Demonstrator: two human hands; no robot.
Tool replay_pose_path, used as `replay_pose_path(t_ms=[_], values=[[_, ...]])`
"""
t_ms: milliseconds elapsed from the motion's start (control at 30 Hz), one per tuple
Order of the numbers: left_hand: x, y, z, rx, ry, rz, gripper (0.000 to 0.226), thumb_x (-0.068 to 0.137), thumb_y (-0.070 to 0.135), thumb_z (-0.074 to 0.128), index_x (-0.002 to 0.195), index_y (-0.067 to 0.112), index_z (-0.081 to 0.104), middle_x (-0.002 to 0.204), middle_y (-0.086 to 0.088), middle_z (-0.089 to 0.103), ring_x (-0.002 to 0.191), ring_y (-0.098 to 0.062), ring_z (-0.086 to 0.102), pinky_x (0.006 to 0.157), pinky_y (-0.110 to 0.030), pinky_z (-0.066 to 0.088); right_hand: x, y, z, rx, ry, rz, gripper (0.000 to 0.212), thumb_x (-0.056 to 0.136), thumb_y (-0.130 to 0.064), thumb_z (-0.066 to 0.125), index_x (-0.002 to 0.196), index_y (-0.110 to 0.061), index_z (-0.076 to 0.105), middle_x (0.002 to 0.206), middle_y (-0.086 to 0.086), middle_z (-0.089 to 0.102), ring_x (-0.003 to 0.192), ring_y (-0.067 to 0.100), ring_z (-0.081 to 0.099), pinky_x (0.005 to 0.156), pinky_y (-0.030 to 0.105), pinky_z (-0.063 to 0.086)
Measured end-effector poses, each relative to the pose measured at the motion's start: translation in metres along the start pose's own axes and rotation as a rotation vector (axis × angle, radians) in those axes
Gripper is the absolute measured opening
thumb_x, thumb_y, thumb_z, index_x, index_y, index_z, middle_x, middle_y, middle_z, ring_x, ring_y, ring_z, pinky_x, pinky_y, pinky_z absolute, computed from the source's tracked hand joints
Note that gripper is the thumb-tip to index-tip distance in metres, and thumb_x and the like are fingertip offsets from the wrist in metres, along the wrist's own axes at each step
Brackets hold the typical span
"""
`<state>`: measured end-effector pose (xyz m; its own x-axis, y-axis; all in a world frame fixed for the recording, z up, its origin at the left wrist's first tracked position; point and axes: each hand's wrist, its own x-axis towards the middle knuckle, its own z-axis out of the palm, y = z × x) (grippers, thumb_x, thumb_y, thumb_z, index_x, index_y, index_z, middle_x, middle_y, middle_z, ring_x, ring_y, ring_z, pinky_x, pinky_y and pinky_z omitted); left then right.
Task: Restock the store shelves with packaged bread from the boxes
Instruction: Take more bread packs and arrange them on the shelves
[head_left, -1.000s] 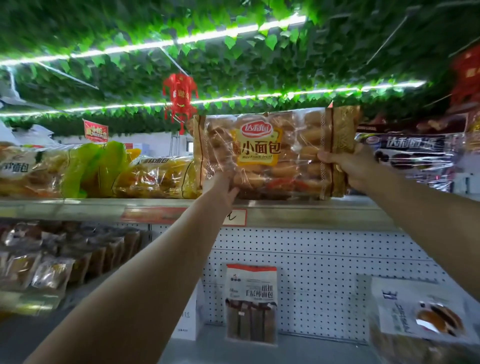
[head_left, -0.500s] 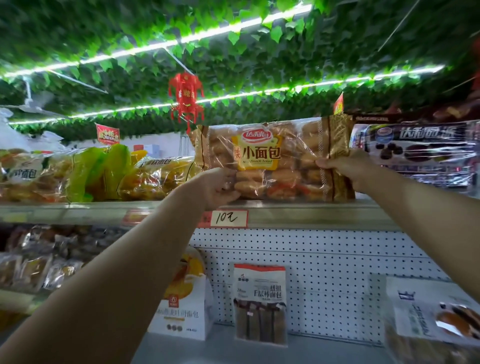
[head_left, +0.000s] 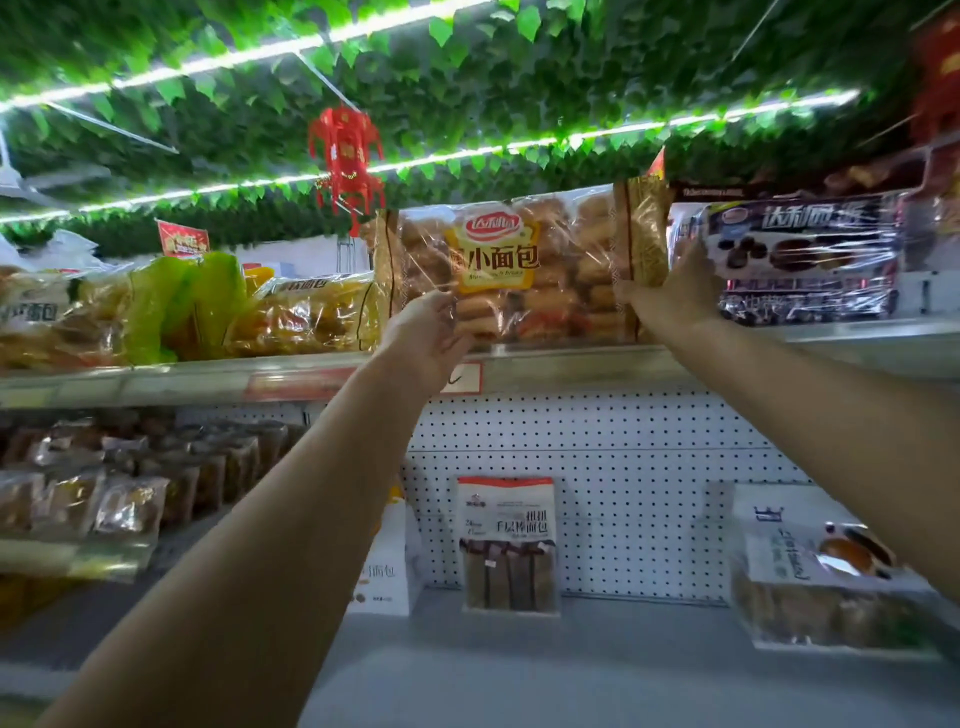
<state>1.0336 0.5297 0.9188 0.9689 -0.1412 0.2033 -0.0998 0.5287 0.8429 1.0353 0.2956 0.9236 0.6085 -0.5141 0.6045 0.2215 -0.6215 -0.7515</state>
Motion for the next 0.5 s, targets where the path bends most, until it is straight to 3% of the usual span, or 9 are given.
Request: replay_pose_path(t_ms=[100,200,267,400,500], values=[[-0.029,-0.031,-0.014,-0.027,-0.051,-0.002,0.016,0.102,0.018,0.050,0.103,0.005,0.058,0.092,-0.010,0.065,0.092,-0.023,0.065,0.088,-0.035,0.056,-0.044,0.007,-0.012,0.127,0.022,-0.152,0.064,0.089,-0.028,0.067,0.142,-0.018,0.032,0.142,0.003,0.043,0.129,0.021,0.041,0.106,0.041,0.040],[-0.061,-0.074,-0.034,-0.064,-0.117,-0.086,0.015,0.101,0.019,0.052,0.105,0.006,0.059,0.096,-0.009,0.068,0.086,-0.024,0.067,0.081,-0.038,0.058,-0.097,0.023,-0.020,0.203,-0.005,-0.251,0.033,0.093,-0.016,0.061,0.124,-0.018,0.049,0.115,-0.003,0.056,0.099,0.006,0.054,0.080,0.017,0.046],[-0.077,-0.105,-0.049,-0.043,-0.138,-0.160,0.014,0.100,0.020,0.053,0.100,0.008,0.061,0.091,-0.007,0.071,0.079,-0.022,0.068,0.077,-0.036,0.058,-0.127,0.043,-0.021,0.197,-0.055,-0.296,0.021,0.094,-0.008,0.057,0.113,-0.016,0.056,0.104,-0.002,0.059,0.091,0.007,0.055,0.076,0.014,0.046],[-0.100,-0.168,-0.071,-0.020,-0.112,-0.306,0.014,0.100,0.022,0.050,0.097,0.013,0.061,0.083,-0.003,0.072,0.071,-0.017,0.066,0.070,-0.032,0.057,-0.179,0.095,-0.017,0.161,-0.175,-0.227,0.014,0.095,-0.005,0.056,0.106,-0.011,0.062,0.093,0.004,0.063,0.080,0.010,0.060,0.069,0.011,0.049],[-0.117,-0.215,-0.084,-0.023,-0.097,-0.431,0.017,0.100,0.022,0.048,0.093,0.013,0.060,0.081,0.000,0.068,0.070,-0.016,0.062,0.067,-0.029,0.054,-0.221,0.131,-0.021,0.181,-0.232,-0.059,0.010,0.095,-0.003,0.055,0.102,-0.006,0.062,0.082,0.006,0.064,0.061,0.000,0.060,0.055,0.012,0.047]])
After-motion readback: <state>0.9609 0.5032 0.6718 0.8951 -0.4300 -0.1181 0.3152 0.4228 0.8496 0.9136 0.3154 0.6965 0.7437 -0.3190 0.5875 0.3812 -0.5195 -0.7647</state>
